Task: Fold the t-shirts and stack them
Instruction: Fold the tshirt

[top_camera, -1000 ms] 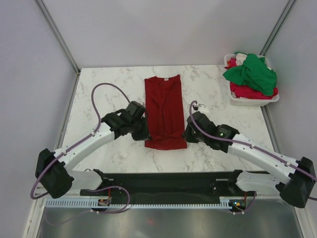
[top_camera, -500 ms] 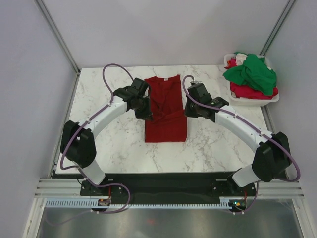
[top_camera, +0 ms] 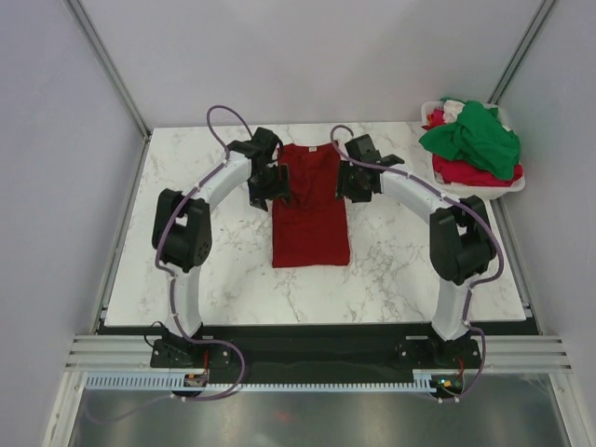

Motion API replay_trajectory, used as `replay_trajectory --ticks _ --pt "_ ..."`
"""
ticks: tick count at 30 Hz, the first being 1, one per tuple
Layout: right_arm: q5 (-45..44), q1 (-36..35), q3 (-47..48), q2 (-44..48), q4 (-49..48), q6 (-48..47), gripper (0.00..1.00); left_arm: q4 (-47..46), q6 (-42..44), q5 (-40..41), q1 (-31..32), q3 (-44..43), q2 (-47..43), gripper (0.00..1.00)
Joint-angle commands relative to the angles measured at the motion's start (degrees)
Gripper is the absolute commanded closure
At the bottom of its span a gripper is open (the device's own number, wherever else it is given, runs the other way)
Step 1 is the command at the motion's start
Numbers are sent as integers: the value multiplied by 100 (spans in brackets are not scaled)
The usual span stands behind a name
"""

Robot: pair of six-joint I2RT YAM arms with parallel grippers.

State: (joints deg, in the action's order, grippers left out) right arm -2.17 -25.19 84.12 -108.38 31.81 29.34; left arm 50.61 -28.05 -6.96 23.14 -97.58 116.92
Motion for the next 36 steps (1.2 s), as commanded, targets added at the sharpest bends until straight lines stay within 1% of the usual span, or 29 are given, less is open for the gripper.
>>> replay_trajectory --ticks 1,2,3,4,5,7,8,9,10,11,12,13,14,15,16,17,18,19,22,23,24,26,30,31,34,35,36 --pt "94 400 1166 -472 184 -341 35 782 581 580 -134 -1339 584 22" --pt "77 453 1438 -691 333 -411 30 923 608 678 -134 -1838 690 21" --pt "33 506 1919 -772 639 -464 29 1011 617 800 -151 -1974 665 21" --pt "-19 532 2081 -799 746 -569 28 1021 608 802 -169 -2010 595 21" --pt "-46 533 2143 -712 800 -614 27 1030 582 845 -169 -1950 508 21" --pt "-38 541 1943 -484 791 -666 26 1012 477 837 -160 -1722 130 21" --pt "15 533 1777 -204 765 -649 26 960 459 880 -125 -1372 -28 22" --pt "198 533 1244 -36 634 -632 25 916 450 907 -108 -1134 -308 22" --pt "444 533 899 366 537 -597 25 820 424 898 -47 -514 -511 22" --pt "629 541 496 587 371 -466 23 567 389 785 -20 -160 -695 22" --pt "822 541 -326 807 30 -404 22 364 371 723 6 218 -871 23" --pt "1276 541 -735 1201 -156 -325 21 179 275 418 7 961 -1273 23" --pt "1472 541 -1104 1370 -341 -193 21 -266 231 -90 7 1326 -1443 23" --pt "1648 533 -1760 1520 -638 -114 21 -480 195 -356 7 1660 -1627 25" --pt "2085 541 -2054 1739 -789 -61 21 -691 125 -602 7 1985 -1899 25" --pt "2264 533 -2309 1837 -930 35 21 -1006 107 -1118 15 2632 -2049 25" --pt "2457 541 -2738 1899 -1201 89 21 -1592 98 -1332 16 2943 -2173 25" --pt "2685 541 -2925 1986 -1343 133 21 -1911 11 -1473 16 3477 -2383 24" --pt "2871 541 -3401 1988 -1739 203 21 -2642 -235 -1747 16 4026 -2516 23" --pt "2880 541 -3463 1961 -1775 195 21 -2774 -297 -1747 16 4289 -2577 23" --pt "2881 533 -3550 1926 -1827 203 22 -3002 -410 -1747 16 4404 -2604 22" --pt "2907 541 -3621 1838 -1906 221 23 -3118 -481 -1669 16 4615 -2639 21" --pt "3073 533 -3946 1689 -2345 379 27 -3233 -552 -1546 16 4739 -2648 21" --pt "3091 533 -4008 1601 -2425 431 31 -3259 -569 -1519 16 4783 -2657 21" --pt "3188 541 -4210 1548 -2653 476 39 -3312 -587 -1422 16 4880 -2649 22" --pt "3188 541 -4254 1574 -2697 493 44 -3329 -596 -1370 16 4915 -2648 23" --pt "3188 533 -4289 1609 -2724 511 44 -3330 -622 -1343 16 4941 -2657 24"
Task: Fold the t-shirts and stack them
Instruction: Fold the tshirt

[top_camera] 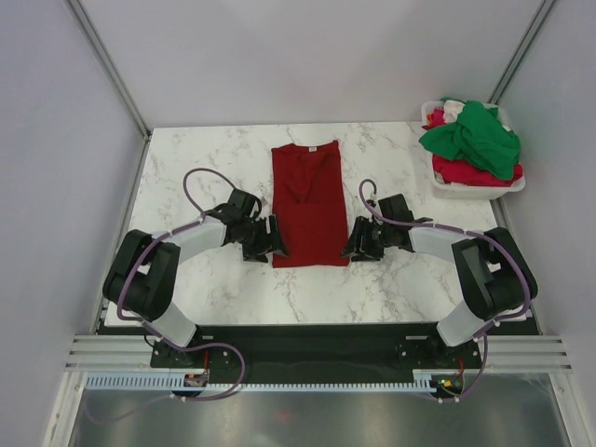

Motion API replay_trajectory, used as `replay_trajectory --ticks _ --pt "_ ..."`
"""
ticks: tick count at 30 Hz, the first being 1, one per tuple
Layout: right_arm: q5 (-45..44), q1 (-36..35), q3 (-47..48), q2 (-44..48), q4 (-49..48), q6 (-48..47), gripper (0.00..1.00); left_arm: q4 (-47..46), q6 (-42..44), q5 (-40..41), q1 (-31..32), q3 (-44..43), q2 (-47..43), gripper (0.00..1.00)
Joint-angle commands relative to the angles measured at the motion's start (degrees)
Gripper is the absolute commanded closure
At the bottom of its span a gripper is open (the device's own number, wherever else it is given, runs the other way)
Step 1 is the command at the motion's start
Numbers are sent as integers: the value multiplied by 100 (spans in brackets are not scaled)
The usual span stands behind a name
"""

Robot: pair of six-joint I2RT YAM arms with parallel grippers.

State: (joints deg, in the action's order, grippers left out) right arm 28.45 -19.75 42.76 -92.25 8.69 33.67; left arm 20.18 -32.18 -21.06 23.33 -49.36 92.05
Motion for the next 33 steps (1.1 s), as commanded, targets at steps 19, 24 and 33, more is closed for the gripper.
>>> replay_trajectory --ticks 19,24,33 --pt "275 -12 -233 136 -412 -27 100 -762 -526 181 365 752 -310 98" --pt "162 -20 -637 1056 53 -27 100 -621 -727 67 409 1226 -1091 98" --pt "-23 -380 -963 3306 1635 -45 100 747 -1237 -30 804 2010 -3305 98"
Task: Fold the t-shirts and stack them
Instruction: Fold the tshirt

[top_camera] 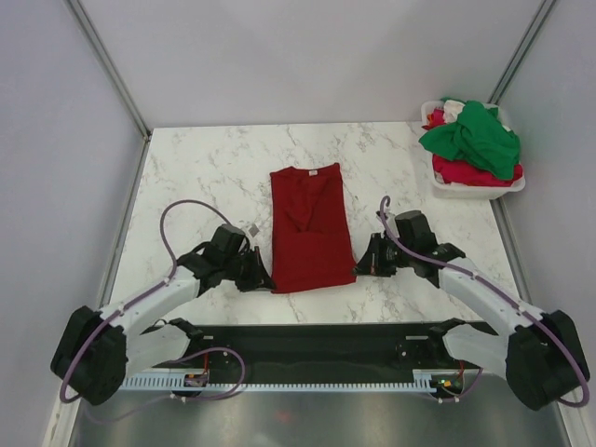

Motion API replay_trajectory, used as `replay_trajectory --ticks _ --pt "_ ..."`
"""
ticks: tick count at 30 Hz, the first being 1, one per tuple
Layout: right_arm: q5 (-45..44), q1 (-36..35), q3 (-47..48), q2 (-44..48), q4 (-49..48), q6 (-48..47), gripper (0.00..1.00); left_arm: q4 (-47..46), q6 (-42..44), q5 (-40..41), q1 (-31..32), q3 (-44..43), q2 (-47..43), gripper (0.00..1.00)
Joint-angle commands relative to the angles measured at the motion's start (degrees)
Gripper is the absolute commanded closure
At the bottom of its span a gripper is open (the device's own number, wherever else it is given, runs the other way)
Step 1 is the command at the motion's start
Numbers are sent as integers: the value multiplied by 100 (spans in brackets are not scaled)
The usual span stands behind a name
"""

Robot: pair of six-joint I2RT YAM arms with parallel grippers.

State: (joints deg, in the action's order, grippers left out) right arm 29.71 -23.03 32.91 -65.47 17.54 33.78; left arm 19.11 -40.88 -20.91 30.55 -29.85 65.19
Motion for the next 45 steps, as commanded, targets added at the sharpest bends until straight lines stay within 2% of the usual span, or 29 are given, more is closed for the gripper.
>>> replay_trajectory --ticks 1,4,6,8,11,15,19,28,31,33,34,35,36,37,38,39,40,41,43,44,45 --pt "-159 -62 66 780 881 -21 100 1092 -403 -36 109 -12 -795 98" --pt "-282 -105 374 1159 1330 67 100 1094 -420 -10 127 -556 -1411 98" --pt "-431 -106 742 1203 1611 67 100 2319 -307 400 127 -1168 -1465 98" --pt "-563 -105 1241 1116 1831 -11 100 2719 -88 613 127 -1610 -1343 98" --pt "-895 -105 1953 635 1999 -178 100 3089 219 1052 118 -2680 -695 98" --pt "-1502 -97 2825 -43 2297 -460 100 3309 581 1422 83 -3700 122 98" --pt "-1565 -79 3536 -676 2315 -653 100 3485 827 1537 22 -4607 880 98" --pt "-1714 158 4503 -2012 2219 -970 100 3538 1205 1336 -496 -5786 2260 97" --pt "-1689 456 5134 -2846 2079 -996 100 3538 1433 1117 -874 -6409 3129 95" --pt "-1670 579 5671 -3768 1999 -1005 98 3564 1495 871 -1190 -7339 4191 91" --pt "-1601 728 6475 -4197 2095 -996 92 3677 1565 678 -1287 -7795 4726 73" --pt "-1479 790 6979 -5098 2226 -996 41 3861 1575 502 -1497 -9000 5227 57" --pt "-1538 852 8176 -5586 2793 -970 14 4185 1566 73 -1586 -9804 6424 45" --pt "-1539 948 8762 -6417 3034 -944 6 4771 1505 -9 -1656 -10604 6958 29" --pt "-1504 984 9177 -6695 3106 -952 2 5047 1383 16 -1805 -11821 7381 18" --pt "-1478 1010 9634 -6881 3167 -935 2 5163 1242 -18 -1876 -12051 7847 15" --pt "-1486 1072 9716 -6996 3211 -891 2 5077 988 -132 -1946 -12001 7860 12" --pt "-1486 1098 9700 -6927 3229 -908 2 4989 960 -229 -2017 -11583 7790 12" --pt "-1565 1116 9105 -6647 2976 -969 2 4778 968 199 -1991 -10985 7212 12" --pt "-1591 1125 8780 -6219 2809 -1013 2 4377 968 297 -1991 -10198 6949 12" --pt "-1618 1134 8220 -6014 2555 -1049 2 4155 968 437 -2000 -9816 6685 13"
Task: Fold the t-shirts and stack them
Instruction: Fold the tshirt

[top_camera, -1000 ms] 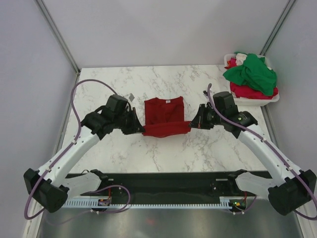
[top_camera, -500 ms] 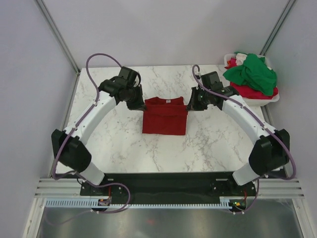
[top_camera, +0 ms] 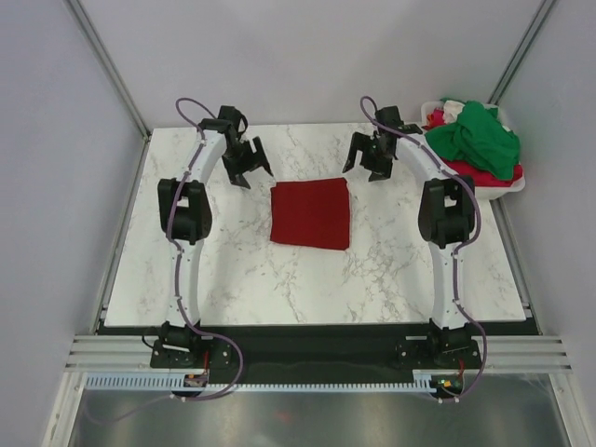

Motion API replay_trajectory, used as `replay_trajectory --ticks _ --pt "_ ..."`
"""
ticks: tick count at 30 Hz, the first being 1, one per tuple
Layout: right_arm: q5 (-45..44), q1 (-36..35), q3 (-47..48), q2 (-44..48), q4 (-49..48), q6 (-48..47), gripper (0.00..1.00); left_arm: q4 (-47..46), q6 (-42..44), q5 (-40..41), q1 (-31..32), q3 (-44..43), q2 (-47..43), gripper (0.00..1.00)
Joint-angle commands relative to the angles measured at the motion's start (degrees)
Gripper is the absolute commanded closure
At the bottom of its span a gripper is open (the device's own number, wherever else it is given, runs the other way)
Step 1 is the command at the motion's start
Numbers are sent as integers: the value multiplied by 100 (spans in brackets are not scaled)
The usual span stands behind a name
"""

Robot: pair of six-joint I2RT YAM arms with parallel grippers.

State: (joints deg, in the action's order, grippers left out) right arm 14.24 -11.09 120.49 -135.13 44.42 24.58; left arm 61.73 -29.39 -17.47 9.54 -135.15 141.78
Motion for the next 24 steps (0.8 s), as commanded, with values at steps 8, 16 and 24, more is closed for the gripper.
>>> replay_trajectory --ticks 8,16,24 --pt "491 -95 -2932 2649 -1260 -6 3 -1005 12 851 767 3124 -3417 26" --pt "1371 -104 -4515 3168 -2130 83 37 -3411 -787 -563 1243 5978 -3982 66" --pt "1362 -95 -5035 3212 -2280 -85 47 -4029 -981 -56 1287 7450 -3780 71"
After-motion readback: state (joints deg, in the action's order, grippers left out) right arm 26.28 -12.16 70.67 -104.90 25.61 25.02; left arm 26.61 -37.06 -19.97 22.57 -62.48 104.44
